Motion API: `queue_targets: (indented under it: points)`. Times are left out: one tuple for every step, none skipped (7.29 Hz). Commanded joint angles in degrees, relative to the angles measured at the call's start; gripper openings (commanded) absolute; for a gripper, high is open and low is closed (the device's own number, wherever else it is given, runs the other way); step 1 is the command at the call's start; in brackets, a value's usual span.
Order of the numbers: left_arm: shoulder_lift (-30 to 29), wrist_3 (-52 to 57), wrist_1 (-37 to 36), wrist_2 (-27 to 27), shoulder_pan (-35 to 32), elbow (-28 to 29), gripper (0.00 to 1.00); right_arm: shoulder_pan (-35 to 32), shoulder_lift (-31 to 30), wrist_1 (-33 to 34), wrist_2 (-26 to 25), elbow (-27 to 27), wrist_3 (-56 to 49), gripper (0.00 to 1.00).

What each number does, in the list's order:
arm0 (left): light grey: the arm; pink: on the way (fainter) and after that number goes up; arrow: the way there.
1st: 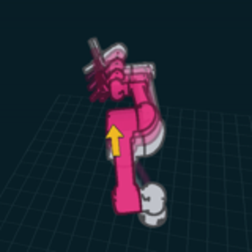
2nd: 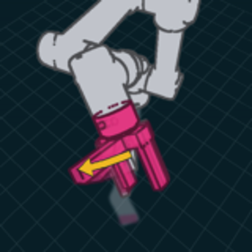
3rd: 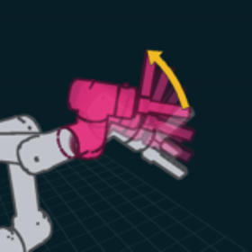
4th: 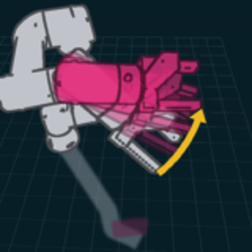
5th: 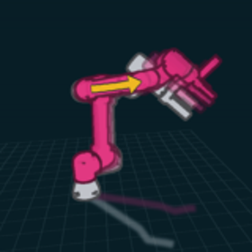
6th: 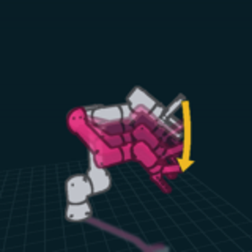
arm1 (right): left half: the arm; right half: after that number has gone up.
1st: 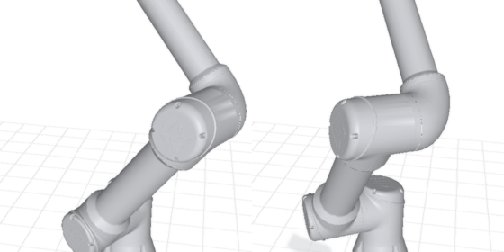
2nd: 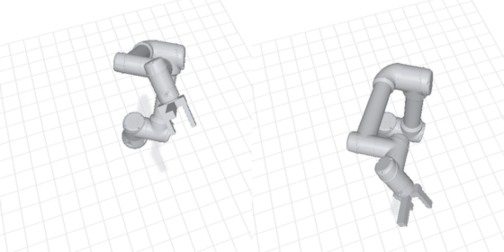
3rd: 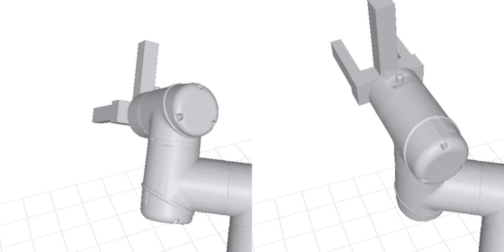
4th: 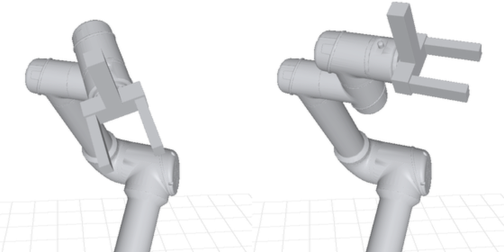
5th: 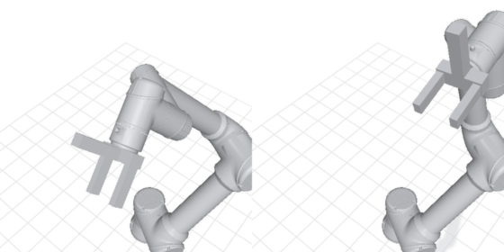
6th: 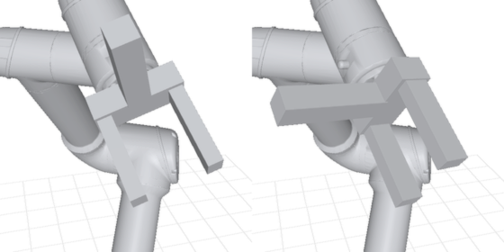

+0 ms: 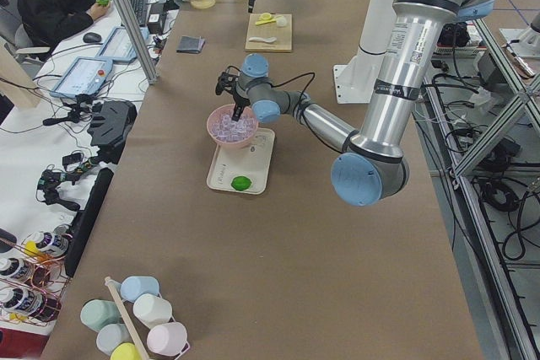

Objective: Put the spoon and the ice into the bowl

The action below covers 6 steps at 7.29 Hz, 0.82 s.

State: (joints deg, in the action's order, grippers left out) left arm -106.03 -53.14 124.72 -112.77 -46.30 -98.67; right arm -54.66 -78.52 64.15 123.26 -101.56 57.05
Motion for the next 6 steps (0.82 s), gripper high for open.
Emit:
queue_targets:
  points:
    - [-0.5, 0.1, 0.0, -0.1, 0.2, 1.1, 0.66, 0.0, 0.1, 0.0, 0.0, 0.0, 0.1, 1.0]
    - [-0.8, 0.1, 0.0, -0.2, 0.2, 1.7, 0.66, 0.1, 0.3, 0.0, 0.0, 0.1, 0.1, 1.0]
    - [-0.8, 0.5, 0.0, -0.3, 0.2, 2.3, 0.66, 0.0, 0.5, 0.0, 0.0, 0.1, 0.1, 1.0]
    - [-0.8, 0.7, 0.2, -0.3, 0.2, 2.9, 0.66, 0.1, 0.6, 0.0, 0.0, 0.1, 0.1, 1.0]
    - [-0.8, 0.7, 0.1, -0.3, 0.2, 3.0, 0.66, 0.1, 0.9, 0.2, 0.1, 0.2, 0.1, 1.0]
    - [-0.9, 0.7, 0.0, -0.3, 0.2, 3.1, 0.66, 0.1, 1.3, 0.4, 0.1, 0.2, 0.1, 1.0]
